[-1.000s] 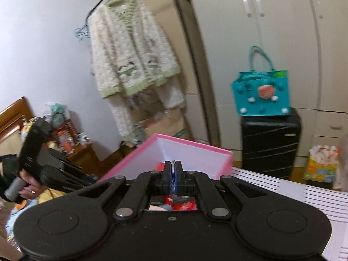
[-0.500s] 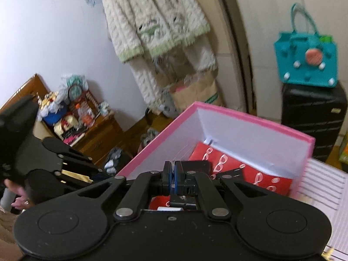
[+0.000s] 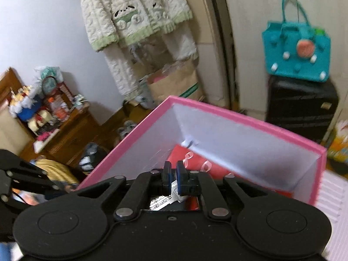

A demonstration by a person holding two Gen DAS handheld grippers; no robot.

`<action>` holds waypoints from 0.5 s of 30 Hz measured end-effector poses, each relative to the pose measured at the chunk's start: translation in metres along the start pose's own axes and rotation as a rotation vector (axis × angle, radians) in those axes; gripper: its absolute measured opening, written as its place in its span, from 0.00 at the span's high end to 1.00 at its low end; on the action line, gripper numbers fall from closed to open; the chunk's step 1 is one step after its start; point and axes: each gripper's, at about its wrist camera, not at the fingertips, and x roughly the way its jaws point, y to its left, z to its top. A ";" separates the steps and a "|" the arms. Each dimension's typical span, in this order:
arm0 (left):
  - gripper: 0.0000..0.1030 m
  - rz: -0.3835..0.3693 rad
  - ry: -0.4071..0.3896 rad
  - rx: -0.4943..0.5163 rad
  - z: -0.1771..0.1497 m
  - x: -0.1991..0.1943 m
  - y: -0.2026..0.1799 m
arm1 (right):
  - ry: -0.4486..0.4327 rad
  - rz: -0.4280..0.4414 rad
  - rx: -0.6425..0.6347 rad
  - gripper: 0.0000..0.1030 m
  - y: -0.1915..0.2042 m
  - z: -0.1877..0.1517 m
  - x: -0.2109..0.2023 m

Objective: Organize rigid objects
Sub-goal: 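Carry the keys into the pink box and open the right gripper, then move the right gripper back and grasp the purple star piece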

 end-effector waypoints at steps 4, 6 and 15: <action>0.90 -0.006 -0.003 -0.014 0.000 0.002 0.002 | -0.012 0.003 0.033 0.80 -0.011 -0.008 -0.022; 0.90 -0.011 -0.007 -0.023 -0.001 0.002 0.003 | -0.037 0.010 0.061 0.76 -0.020 -0.013 -0.039; 0.90 -0.010 -0.012 -0.032 -0.001 0.002 0.003 | -0.128 -0.108 0.096 0.67 -0.055 -0.063 -0.136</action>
